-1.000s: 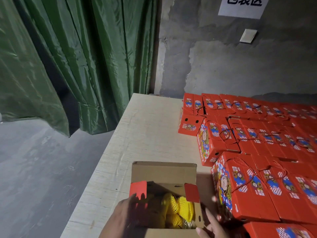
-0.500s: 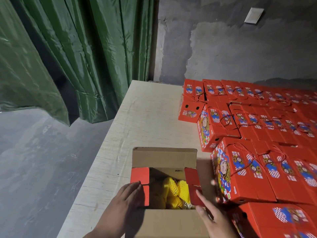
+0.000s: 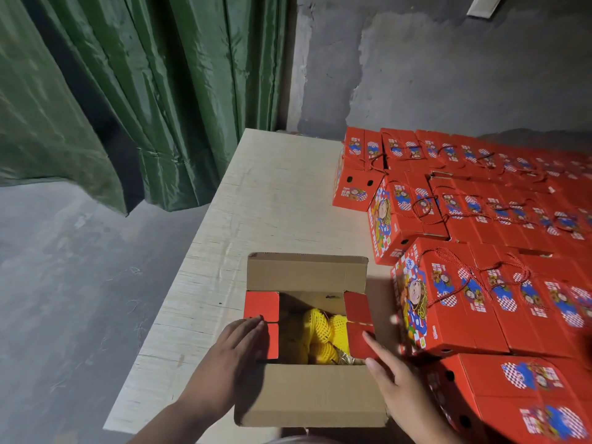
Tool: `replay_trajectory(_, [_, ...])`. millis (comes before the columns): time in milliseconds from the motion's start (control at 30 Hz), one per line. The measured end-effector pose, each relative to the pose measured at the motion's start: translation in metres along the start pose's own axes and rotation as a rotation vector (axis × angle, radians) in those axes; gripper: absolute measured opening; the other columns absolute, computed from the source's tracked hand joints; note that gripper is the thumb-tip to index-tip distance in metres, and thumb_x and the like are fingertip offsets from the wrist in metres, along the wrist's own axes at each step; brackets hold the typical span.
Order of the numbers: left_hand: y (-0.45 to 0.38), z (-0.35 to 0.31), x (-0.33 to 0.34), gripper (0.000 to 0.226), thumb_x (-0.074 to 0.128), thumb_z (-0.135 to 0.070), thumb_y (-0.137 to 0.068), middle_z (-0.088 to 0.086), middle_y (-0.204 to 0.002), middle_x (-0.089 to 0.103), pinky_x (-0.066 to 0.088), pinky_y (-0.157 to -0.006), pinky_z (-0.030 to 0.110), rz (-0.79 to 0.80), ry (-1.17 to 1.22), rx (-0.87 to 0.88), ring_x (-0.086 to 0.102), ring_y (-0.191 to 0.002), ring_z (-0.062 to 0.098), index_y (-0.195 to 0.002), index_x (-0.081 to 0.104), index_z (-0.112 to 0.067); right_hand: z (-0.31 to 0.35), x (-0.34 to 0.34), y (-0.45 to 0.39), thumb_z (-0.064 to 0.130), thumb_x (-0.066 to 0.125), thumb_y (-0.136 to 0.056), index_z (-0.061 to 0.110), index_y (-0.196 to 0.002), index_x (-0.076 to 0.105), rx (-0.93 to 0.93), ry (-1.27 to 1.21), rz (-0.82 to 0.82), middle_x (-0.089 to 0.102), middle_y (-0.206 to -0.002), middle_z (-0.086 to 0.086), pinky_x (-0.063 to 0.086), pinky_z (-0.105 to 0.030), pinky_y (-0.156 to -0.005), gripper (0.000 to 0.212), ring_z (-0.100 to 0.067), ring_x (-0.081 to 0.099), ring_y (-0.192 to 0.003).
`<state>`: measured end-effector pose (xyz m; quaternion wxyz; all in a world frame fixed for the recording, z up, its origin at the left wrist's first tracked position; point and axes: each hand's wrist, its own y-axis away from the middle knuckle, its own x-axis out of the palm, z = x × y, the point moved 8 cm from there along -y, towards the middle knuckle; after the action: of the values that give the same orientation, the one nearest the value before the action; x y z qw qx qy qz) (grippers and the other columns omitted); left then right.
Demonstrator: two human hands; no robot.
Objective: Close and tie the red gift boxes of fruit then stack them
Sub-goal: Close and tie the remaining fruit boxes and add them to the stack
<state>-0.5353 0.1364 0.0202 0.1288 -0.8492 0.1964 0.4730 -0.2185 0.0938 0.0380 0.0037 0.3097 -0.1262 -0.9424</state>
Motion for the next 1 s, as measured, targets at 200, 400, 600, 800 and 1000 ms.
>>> replay_trajectory(200, [0.002, 0.006, 0.007, 0.090, 0.068, -0.018, -0.091, -0.020, -0.165, 0.013, 0.033, -0.118, 0.022, 0.030, 0.005, -0.055, 0.013, -0.152, 0.001, -0.162, 0.015, -0.033, 0.001, 0.002, -0.001, 0.028, 0.060, -0.103, 0.050, -0.144, 0.051, 0.009, 0.023, -0.002, 0.041, -0.157, 0.021, 0.022, -0.026, -0.124, 0.048, 0.007, 0.030, -0.145])
replay_trajectory(400, [-0.004, 0.002, 0.001, 0.072, 0.058, -0.020, -0.094, -0.018, -0.162, 0.024, 0.019, -0.121, 0.016, -0.012, 0.019, -0.033, 0.014, -0.149, -0.004, -0.160, 0.030, -0.028, -0.001, 0.003, -0.003, 0.029, 0.055, -0.105, 0.052, -0.144, 0.049, 0.030, 0.037, 0.010, 0.051, -0.142, 0.019, 0.034, -0.027, -0.117, 0.045, 0.008, 0.048, -0.122])
replay_trajectory(600, [-0.004, 0.005, -0.001, 0.059, 0.053, -0.021, -0.099, -0.022, -0.157, 0.034, 0.023, -0.118, 0.012, -0.069, 0.054, -0.043, 0.024, -0.147, -0.003, -0.156, 0.039, -0.032, -0.002, -0.003, -0.005, 0.015, 0.054, -0.105, 0.044, -0.138, 0.059, 0.045, 0.067, -0.037, 0.032, -0.045, 0.011, 0.020, -0.018, -0.049, 0.044, -0.005, 0.025, -0.046])
replay_trajectory(800, [0.004, 0.007, 0.007, 0.053, 0.036, -0.040, -0.107, -0.022, -0.161, 0.029, 0.034, -0.115, 0.019, -0.129, 0.053, -0.053, 0.023, -0.149, 0.000, -0.159, 0.031, -0.033, -0.010, 0.001, -0.008, 0.014, 0.054, -0.105, 0.049, -0.137, 0.059, 0.035, 0.098, -0.029, 0.032, -0.057, 0.001, 0.023, -0.024, -0.057, 0.048, -0.011, 0.026, -0.053])
replay_trajectory(1000, [0.004, -0.006, 0.000, 0.054, 0.022, -0.044, -0.108, -0.016, -0.162, 0.032, 0.029, -0.119, 0.024, -0.160, 0.092, -0.036, 0.025, -0.149, 0.003, -0.158, 0.035, -0.025, -0.005, -0.002, -0.007, 0.019, 0.062, -0.102, 0.047, -0.143, 0.055, -0.021, 0.156, -0.062, 0.067, -0.132, 0.007, 0.047, -0.014, -0.098, 0.050, 0.011, 0.056, -0.100])
